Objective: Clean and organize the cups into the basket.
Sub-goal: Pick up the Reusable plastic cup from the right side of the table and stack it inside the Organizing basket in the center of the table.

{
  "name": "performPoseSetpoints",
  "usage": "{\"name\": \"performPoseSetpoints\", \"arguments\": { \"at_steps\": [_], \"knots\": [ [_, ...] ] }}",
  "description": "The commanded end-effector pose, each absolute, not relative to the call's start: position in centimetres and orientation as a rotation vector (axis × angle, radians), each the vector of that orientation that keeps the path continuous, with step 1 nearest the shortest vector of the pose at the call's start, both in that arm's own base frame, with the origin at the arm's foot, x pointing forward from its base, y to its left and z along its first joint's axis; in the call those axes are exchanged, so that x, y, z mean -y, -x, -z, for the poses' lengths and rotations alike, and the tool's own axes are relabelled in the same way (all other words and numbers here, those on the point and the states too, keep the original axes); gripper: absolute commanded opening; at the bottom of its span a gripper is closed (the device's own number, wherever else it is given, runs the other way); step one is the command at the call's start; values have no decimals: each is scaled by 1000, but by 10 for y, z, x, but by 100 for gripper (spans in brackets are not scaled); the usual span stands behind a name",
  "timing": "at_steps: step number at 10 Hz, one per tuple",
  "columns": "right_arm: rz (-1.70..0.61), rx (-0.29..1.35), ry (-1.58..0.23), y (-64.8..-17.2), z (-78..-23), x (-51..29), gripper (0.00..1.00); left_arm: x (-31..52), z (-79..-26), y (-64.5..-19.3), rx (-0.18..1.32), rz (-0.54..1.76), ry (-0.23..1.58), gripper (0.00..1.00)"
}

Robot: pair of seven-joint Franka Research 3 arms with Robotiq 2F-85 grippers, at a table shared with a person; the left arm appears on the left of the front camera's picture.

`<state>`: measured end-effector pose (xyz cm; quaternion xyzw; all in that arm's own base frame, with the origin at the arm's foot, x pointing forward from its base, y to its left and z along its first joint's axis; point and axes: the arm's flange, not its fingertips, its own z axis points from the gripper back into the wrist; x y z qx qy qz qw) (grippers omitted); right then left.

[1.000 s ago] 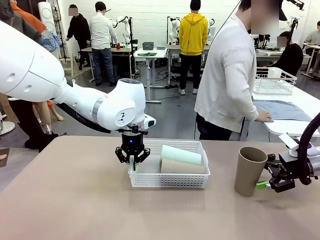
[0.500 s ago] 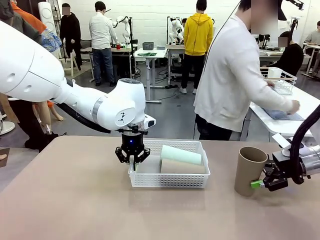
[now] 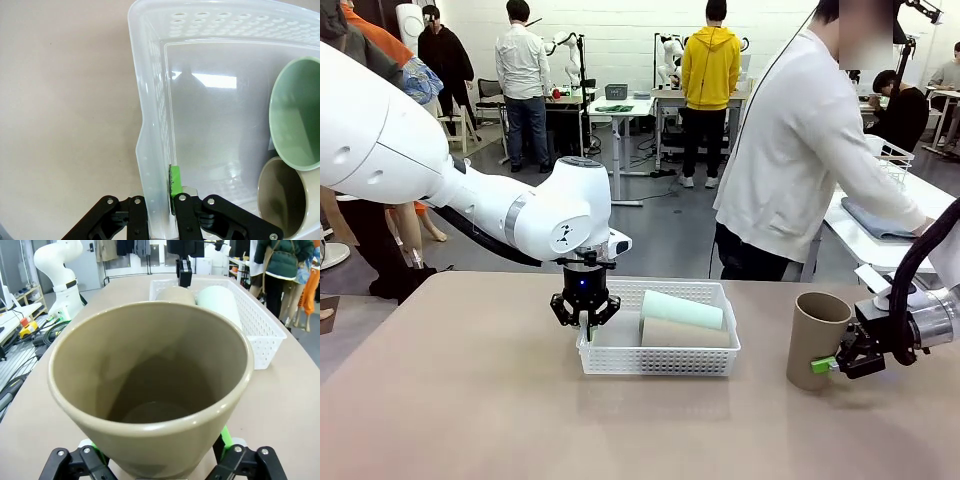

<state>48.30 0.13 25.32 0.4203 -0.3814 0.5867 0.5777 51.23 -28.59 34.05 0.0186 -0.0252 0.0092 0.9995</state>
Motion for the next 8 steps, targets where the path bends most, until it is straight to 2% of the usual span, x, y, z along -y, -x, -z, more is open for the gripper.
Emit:
{"name": "performPoseSetpoints", "arguments": {
  "at_steps": [1,2,3,4,6,7,8],
  "knots": [
    [-1362,899,-1000,-490,-252,-2,41,285,-338,-511,49,-12,-42,0],
    [-1357,902,-1000,-490,-253,-1,0,285,-338,-511,49,-12,-42,0],
    [-1356,902,-1003,-489,-255,0,37,285,-338,-511,49,-12,-42,0],
    [-1343,895,-1002,-486,-261,2,0,285,-338,-511,49,-12,-42,0],
    [-1232,828,-943,-482,-296,5,0,285,-338,-511,49,-12,-42,0],
    [-1127,747,-926,-483,-327,2,0,285,-338,-511,49,-12,-42,0],
    [-1101,744,-890,-487,-370,-1,0,285,-338,-511,49,-12,-42,0]
  ]
}}
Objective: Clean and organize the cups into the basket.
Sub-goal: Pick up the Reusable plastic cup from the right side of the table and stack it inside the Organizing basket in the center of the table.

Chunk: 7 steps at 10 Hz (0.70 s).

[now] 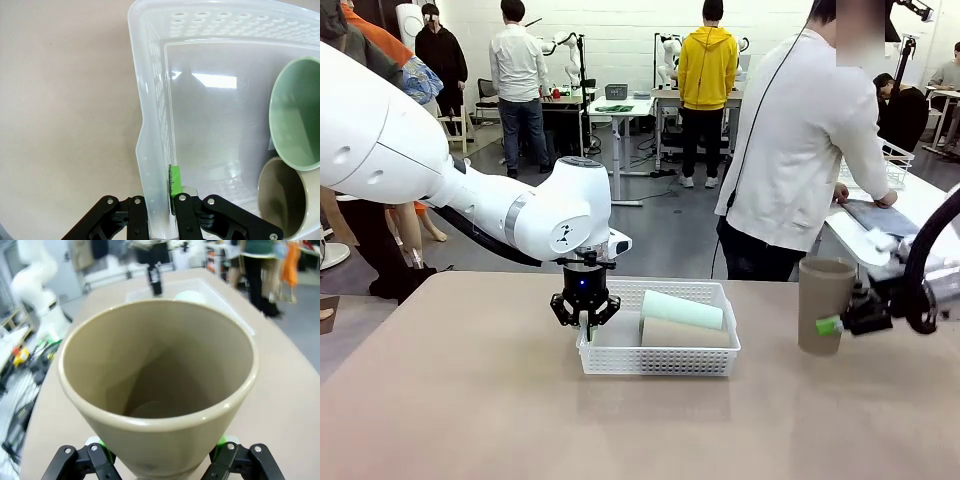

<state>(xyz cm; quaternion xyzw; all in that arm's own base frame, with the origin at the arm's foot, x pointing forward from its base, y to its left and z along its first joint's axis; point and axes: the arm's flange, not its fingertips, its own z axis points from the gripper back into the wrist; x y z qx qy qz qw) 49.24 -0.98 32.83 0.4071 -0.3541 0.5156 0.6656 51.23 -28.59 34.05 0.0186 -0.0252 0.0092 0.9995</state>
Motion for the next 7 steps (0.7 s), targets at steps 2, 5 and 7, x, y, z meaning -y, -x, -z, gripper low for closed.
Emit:
{"name": "performPoseSetpoints", "arguments": {
  "at_steps": [2,5,7],
  "knots": [
    [-1061,760,-864,-494,-428,-3,0,285,-338,-511,49,-12,-42,0],
    [-1043,780,-828,-497,-461,-5,0,285,-338,-511,49,-12,-42,0],
    [-1051,801,-844,-493,-470,-1,0,285,-338,-511,49,-12,-42,0]
  ]
}}
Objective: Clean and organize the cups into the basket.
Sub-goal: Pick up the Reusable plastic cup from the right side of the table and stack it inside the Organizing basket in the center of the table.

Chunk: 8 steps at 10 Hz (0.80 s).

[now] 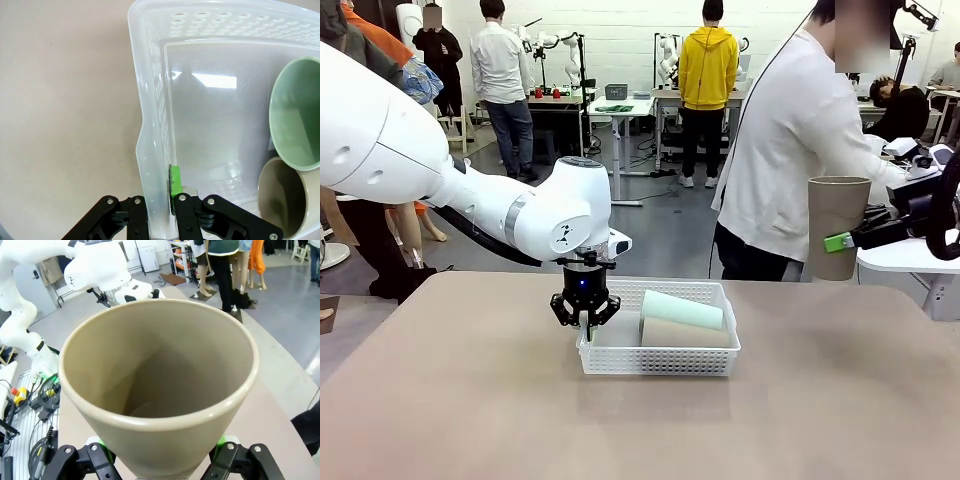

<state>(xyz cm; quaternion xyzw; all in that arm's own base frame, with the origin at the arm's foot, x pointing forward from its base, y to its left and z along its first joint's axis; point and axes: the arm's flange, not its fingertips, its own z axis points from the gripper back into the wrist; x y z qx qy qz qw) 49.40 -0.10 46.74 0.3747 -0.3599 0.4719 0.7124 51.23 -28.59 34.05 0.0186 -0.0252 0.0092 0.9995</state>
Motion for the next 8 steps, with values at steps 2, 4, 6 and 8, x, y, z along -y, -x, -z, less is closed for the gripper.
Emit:
{"name": "performPoseSetpoints", "arguments": {
  "at_steps": [2,4,6,8],
  "knots": [
    [-1051,801,-844,-493,-470,-1,0,285,-338,-511,49,-12,-42,0],
    [-1051,801,-844,-493,-470,-1,0,285,-338,-511,49,-12,-42,0],
    [-1051,801,-844,-493,-470,-1,0,285,-338,-511,49,-12,-42,0],
    [-1048,797,-834,-494,-468,1,82,285,-338,-511,49,-12,-42,0]
  ]
}}
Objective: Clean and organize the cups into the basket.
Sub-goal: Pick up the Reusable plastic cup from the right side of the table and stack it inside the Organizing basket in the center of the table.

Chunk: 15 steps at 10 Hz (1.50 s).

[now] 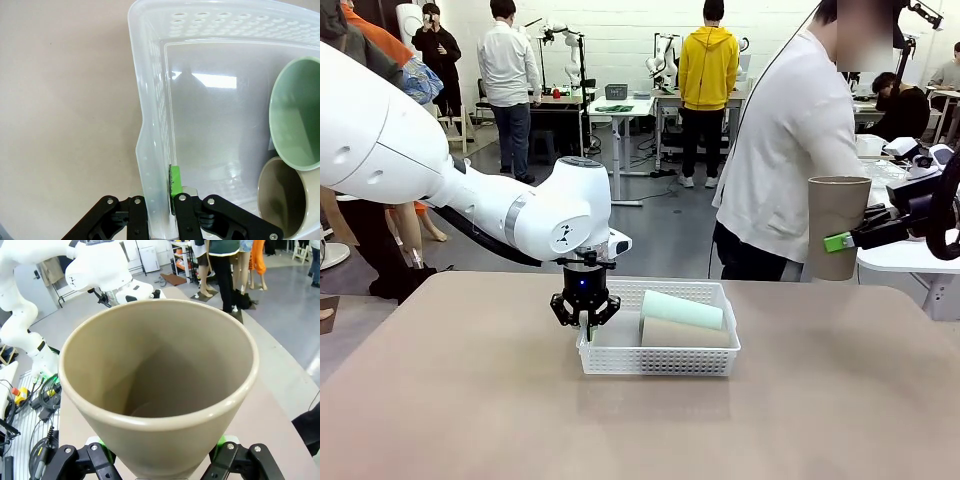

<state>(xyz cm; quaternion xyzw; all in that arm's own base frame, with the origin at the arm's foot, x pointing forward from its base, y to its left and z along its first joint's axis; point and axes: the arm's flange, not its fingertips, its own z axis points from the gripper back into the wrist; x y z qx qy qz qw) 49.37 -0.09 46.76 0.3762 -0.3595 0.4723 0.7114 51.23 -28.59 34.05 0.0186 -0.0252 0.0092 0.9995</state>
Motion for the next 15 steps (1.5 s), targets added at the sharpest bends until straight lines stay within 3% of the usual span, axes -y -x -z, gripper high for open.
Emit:
{"name": "performPoseSetpoints", "arguments": {
  "at_steps": [1,7,11,15],
  "knots": [
    [-1139,709,-761,-503,-487,-24,82,285,-338,-511,49,-12,-42,0],
    [-1411,220,-535,-547,-498,-176,82,285,-338,-511,49,-12,-42,0],
    [-1569,94,-498,-543,-478,-260,82,285,-338,-511,49,-12,-42,0],
    [-1625,21,-484,-546,-446,-281,82,285,-338,-511,49,-12,-42,0]
  ]
}}
